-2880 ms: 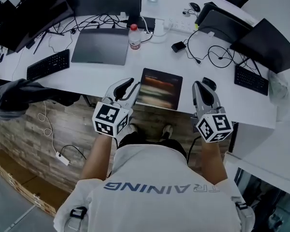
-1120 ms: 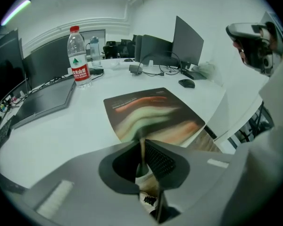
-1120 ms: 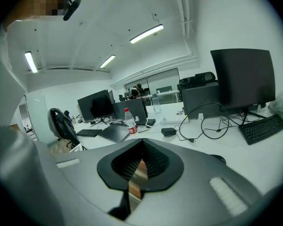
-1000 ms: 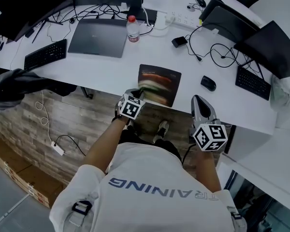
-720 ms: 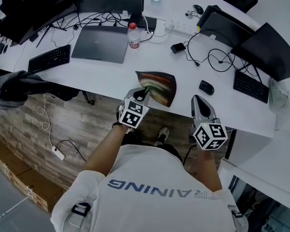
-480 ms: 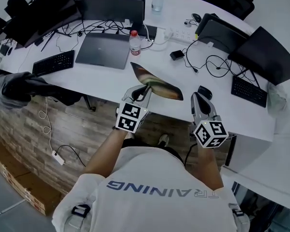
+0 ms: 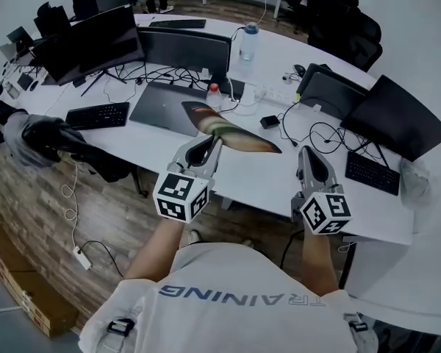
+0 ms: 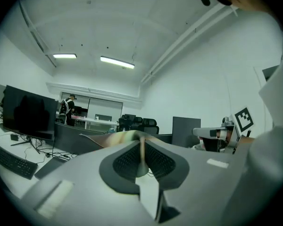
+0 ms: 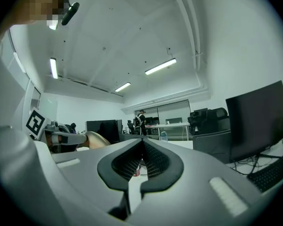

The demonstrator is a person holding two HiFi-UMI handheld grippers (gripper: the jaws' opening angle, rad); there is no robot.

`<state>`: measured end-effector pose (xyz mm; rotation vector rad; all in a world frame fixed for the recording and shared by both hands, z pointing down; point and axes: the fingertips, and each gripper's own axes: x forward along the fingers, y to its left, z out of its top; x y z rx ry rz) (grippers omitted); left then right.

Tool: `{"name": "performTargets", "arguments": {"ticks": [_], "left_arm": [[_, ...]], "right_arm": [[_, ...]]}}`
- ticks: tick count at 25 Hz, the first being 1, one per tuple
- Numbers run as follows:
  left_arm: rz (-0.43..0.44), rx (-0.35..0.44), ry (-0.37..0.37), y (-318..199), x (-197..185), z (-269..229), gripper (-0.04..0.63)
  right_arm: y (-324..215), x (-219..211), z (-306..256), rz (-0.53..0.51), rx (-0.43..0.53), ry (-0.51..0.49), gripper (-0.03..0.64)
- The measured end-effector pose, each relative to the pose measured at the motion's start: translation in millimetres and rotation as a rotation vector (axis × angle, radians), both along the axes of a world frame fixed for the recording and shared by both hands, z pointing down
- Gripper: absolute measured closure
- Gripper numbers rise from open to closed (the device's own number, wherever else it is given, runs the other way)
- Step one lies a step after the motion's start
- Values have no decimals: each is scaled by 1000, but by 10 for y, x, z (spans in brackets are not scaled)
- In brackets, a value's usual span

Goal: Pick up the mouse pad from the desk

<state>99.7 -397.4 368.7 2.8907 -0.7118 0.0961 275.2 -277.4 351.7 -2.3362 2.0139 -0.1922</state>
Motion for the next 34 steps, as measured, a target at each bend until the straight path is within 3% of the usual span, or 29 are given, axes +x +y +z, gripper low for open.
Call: {"name": "performTargets", "arguments": {"ticks": [7, 34], "left_arm": [[-54, 49, 87, 41, -212, -443, 563], [-79, 41, 98, -5, -320, -445, 563]], "right_arm": [[8, -76, -294, -34, 76, 26, 601], [-17, -121, -370, -53, 70, 61, 603]]}}
